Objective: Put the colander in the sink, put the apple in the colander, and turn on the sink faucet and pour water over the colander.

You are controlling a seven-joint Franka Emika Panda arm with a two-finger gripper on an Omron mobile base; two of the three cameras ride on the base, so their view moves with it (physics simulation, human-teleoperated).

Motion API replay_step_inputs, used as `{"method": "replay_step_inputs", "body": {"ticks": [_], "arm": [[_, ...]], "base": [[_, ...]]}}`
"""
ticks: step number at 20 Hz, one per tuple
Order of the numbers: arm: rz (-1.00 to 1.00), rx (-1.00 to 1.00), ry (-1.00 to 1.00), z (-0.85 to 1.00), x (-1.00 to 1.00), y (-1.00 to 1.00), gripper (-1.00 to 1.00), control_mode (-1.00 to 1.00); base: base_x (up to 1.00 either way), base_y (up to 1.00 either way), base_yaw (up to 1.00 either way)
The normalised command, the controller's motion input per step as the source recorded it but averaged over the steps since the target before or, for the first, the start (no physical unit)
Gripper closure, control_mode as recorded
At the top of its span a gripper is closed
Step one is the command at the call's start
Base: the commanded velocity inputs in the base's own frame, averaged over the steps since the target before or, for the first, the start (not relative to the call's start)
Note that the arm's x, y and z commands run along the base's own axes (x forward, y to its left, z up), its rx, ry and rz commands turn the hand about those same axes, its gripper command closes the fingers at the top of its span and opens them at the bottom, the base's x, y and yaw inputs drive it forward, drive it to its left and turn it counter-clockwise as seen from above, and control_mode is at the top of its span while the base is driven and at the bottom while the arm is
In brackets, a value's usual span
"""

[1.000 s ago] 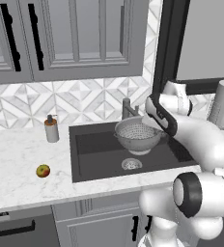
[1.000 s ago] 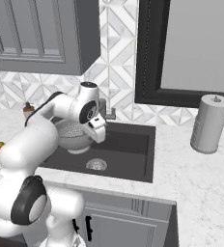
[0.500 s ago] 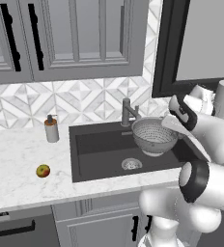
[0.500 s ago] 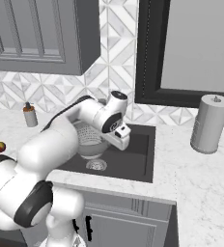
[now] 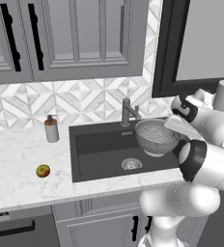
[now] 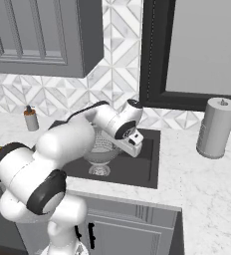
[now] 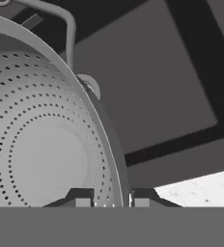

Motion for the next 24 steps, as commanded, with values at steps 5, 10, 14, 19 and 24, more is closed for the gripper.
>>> {"method": "replay_step_inputs", "body": {"ticks": [5, 10, 14, 19, 24], "arm": [[0.01, 0.0, -0.01, -0.22, 0.25, 0.0, 1.0, -1.0], [0.02, 0.0, 0.0, -0.36, 0.25, 0.01, 1.0, -1.0], [0.1, 0.03, -0.03, -0.28, 0.31, 0.06, 1.0, -1.0], [0.1, 0.06, 0.0, -0.29, 0.34, 0.02, 1.0, -1.0], [0.07, 0.04, 0.0, -0.32, 0.32, 0.06, 1.0, -1.0]], "base": [[0.0, 0.0, 0.0], [0.0, 0.0, 0.0], [0.0, 0.0, 0.0], [0.0, 0.0, 0.0], [0.0, 0.0, 0.0]]}}
